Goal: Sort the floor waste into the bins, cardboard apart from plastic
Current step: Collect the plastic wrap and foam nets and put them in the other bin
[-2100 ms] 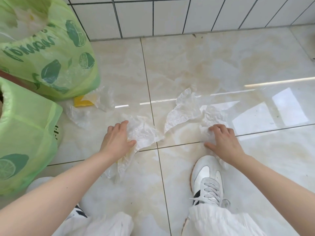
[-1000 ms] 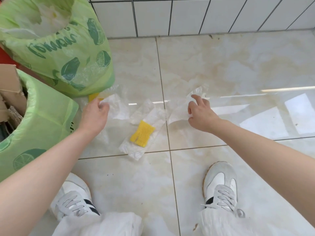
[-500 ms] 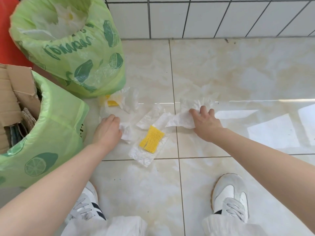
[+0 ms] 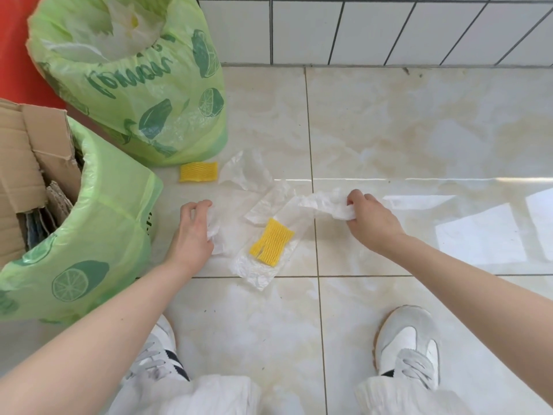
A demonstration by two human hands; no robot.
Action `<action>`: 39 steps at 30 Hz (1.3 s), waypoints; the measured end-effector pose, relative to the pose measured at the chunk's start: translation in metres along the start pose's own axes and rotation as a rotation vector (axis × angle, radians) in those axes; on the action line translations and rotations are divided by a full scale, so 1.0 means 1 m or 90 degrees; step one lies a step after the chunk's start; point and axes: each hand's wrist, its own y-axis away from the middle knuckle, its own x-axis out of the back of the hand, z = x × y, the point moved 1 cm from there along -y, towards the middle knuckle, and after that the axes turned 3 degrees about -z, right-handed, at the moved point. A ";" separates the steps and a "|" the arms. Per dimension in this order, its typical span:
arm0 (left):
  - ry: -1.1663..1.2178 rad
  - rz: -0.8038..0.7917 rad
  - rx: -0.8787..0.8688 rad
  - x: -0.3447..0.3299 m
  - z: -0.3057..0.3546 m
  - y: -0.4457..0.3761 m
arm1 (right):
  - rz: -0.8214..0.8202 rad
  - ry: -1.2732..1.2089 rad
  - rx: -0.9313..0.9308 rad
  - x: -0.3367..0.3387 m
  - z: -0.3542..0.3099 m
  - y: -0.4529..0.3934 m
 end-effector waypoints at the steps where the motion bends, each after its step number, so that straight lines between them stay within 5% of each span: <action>1: 0.011 -0.011 0.015 0.001 0.000 0.000 | 0.032 -0.023 0.018 0.004 -0.007 0.004; 6: -0.044 -0.044 0.009 0.008 -0.006 -0.005 | 0.113 -0.011 0.176 0.019 -0.046 0.020; 15: -0.046 -0.006 0.086 0.026 0.017 -0.027 | 0.051 0.192 0.392 -0.015 -0.093 0.027; 19: -0.069 0.038 0.057 0.051 0.040 -0.050 | -0.041 0.332 0.393 -0.028 -0.101 0.023; 26: -0.097 0.037 0.055 0.058 0.047 -0.083 | -0.185 0.351 0.333 -0.042 -0.117 0.006; 39: -0.054 -0.109 0.146 0.016 0.061 -0.112 | -0.216 0.382 0.332 -0.044 -0.133 -0.022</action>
